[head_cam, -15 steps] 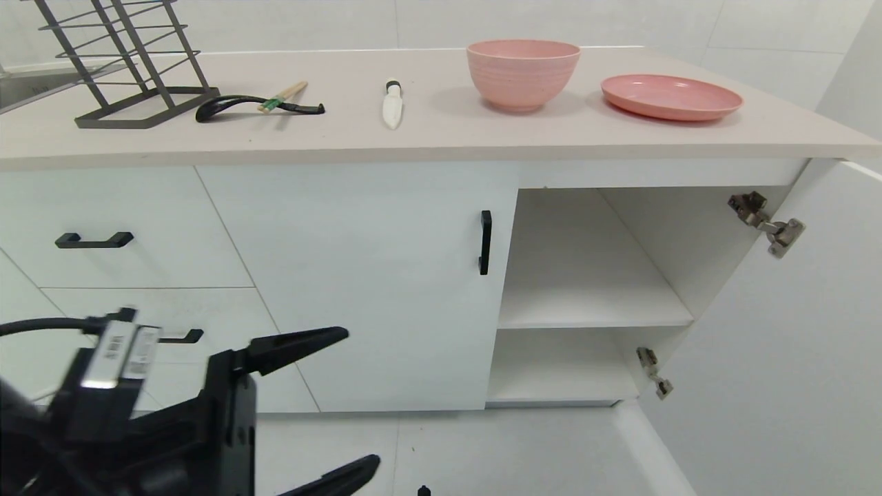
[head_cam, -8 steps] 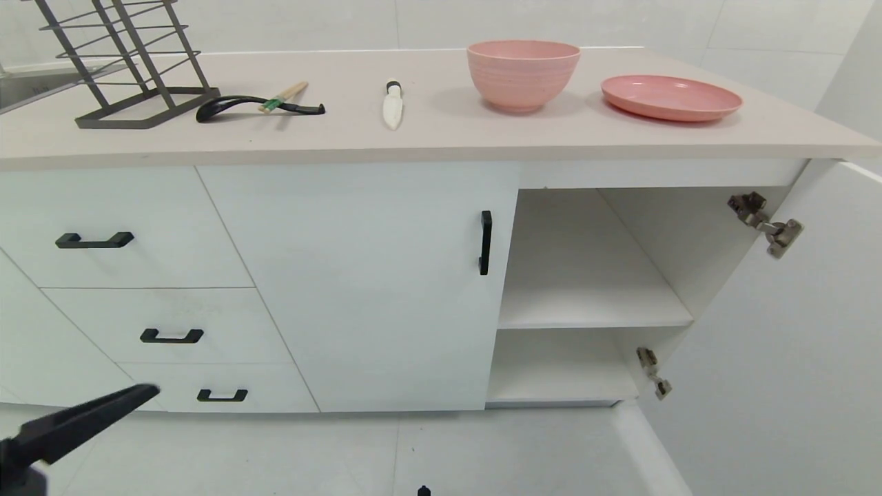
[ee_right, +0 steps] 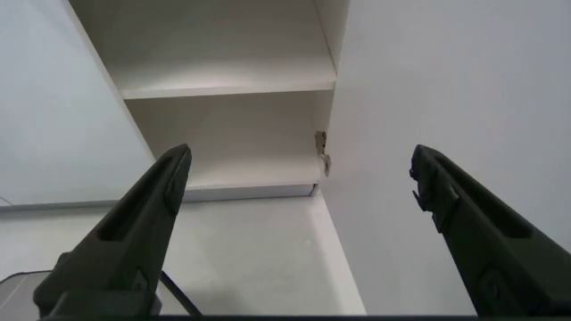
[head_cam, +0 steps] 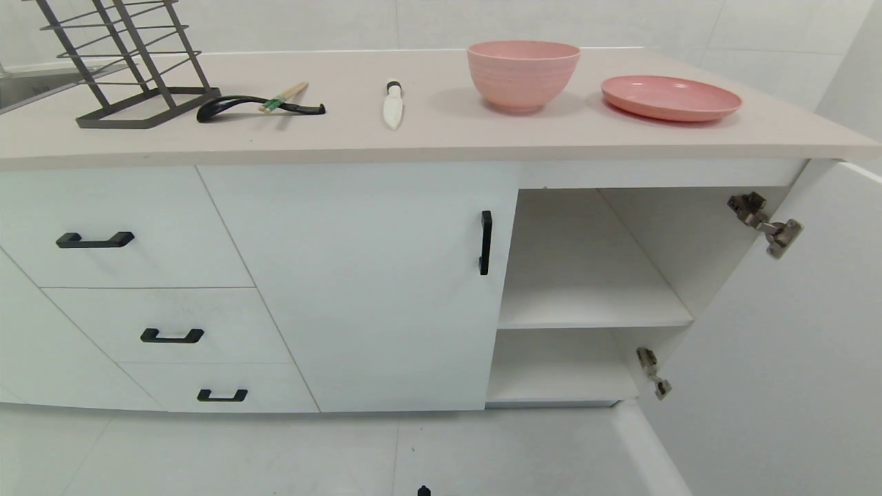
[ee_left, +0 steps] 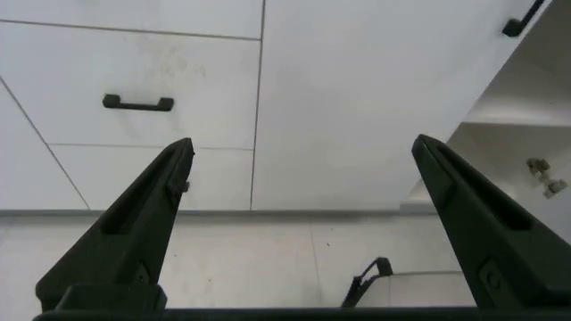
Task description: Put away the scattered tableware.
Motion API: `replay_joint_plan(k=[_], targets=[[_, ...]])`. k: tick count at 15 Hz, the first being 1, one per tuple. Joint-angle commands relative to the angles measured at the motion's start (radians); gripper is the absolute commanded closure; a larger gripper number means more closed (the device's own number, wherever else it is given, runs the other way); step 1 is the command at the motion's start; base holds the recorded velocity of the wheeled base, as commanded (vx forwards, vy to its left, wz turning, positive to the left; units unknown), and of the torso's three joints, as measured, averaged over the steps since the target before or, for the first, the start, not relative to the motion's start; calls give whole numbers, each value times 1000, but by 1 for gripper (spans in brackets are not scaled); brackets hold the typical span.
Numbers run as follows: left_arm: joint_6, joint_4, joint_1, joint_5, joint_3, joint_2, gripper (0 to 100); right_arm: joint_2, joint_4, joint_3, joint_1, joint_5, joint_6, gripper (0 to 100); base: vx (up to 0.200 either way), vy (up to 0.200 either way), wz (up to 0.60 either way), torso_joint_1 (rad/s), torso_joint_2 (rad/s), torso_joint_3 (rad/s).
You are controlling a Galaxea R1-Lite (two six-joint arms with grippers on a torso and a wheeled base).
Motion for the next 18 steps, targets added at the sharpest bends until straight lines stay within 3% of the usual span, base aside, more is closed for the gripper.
replay_joint_plan(k=[1,3,5,6,10,12,15,18], targets=[[-6,-3,7,4,2,-32,0,0,1,0,0,0,1,0,0,0,0,0,0,0],[20,-1,7,-11,2,-32,0,1,0,0,0,0,0,0,0,0,-300,1,-1,-1],[15,-1,6,-82,2,-32,0,1,1,0,2,0,1,0,0,0,-600,-2,7,5],[10,-1,6,-88,2,-32,0,1,1,0,2,0,1,0,0,0,-600,2,7,-2],[6,-1,6,-85,2,-32,0,1,1,0,0,0,1,0,0,0,-150,2,1,1],[-2,0,6,-83,2,-32,0,1,1,0,0,0,1,0,200,-200,0,5,-2,5],[15,-1,6,-90,2,-32,0,1,1,0,0,0,1,0,200,-67,0,4,2,4],[21,-1,6,-90,2,-32,0,1,1,0,0,0,1,0,0,0,0,0,0,0]])
